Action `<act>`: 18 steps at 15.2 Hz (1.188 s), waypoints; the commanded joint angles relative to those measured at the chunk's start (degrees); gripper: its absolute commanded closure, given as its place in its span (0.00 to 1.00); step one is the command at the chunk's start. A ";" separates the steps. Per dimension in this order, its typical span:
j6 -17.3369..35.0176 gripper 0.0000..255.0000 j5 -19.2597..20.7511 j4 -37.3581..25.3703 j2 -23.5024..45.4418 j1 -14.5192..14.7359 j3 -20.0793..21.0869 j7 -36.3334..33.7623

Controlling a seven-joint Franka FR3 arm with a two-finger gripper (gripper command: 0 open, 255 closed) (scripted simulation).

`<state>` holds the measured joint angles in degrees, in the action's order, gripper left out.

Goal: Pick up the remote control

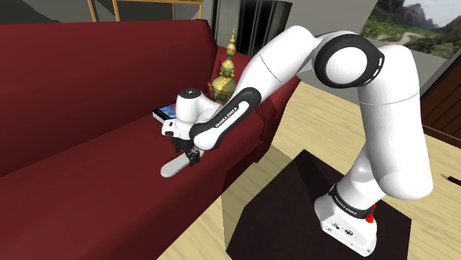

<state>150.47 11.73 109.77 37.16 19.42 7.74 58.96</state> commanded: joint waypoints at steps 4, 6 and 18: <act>0.20 1.00 0.11 -0.61 0.79 0.17 -0.12 -0.11; 0.20 1.00 0.11 -0.62 0.80 0.18 -0.13 -0.12; -3.20 1.00 -0.86 0.50 -3.71 -0.57 0.86 0.64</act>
<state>147.86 11.05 110.26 34.06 19.07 8.46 59.34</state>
